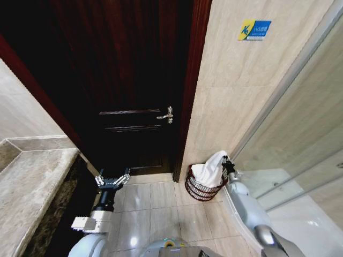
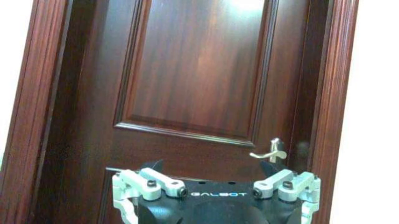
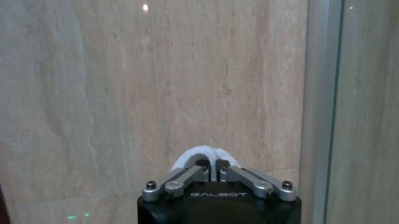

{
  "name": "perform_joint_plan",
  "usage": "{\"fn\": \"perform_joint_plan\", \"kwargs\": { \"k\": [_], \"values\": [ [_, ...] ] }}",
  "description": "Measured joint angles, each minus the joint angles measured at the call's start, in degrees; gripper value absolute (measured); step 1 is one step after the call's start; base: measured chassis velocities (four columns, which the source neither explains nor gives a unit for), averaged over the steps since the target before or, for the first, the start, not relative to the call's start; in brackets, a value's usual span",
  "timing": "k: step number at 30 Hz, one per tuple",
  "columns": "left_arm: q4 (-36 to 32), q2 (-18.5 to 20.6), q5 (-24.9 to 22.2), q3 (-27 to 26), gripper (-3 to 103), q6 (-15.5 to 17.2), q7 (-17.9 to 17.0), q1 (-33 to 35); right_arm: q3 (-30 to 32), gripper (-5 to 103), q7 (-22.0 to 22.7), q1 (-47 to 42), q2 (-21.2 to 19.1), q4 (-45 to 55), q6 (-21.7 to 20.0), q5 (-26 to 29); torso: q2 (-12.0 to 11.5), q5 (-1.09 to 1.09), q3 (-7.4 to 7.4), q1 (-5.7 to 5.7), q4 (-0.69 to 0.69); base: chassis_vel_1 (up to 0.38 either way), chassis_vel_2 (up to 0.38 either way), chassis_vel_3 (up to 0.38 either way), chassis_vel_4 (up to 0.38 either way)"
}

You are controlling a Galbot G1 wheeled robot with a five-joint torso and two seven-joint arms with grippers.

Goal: Discard the used towel into the hamper.

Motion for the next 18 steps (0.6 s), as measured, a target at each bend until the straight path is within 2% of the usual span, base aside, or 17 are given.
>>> {"fn": "perform_joint_plan", "kwargs": {
  "k": [3,11,18],
  "values": [
    [0.0,0.0,0.0,0.0,100,0.0,0.0,0.0,0.57,4,0.25,-1.3,-0.23,1.44,-2.02,-0.08,0.0,0.01,0.0,0.0,0.0,0.0,0.0,0.0,0.0],
    [0.0,0.0,0.0,0.0,100,0.0,0.0,0.0,0.82,4,0.0,-2.47,-0.45,2.18,-2.05,0.05,0.0,0.02,-0.01,-0.02,0.01,-0.007,0.005,0.004,-0.006],
    [0.0,0.0,0.0,0.0,100,0.0,0.0,-0.01,0.83,4,-0.28,-3.49,-0.25,2.71,-2.05,0.3,0.0,0.03,0.01,0.01,0.01,-0.123,0.128,0.111,-0.125]
  ]
}}
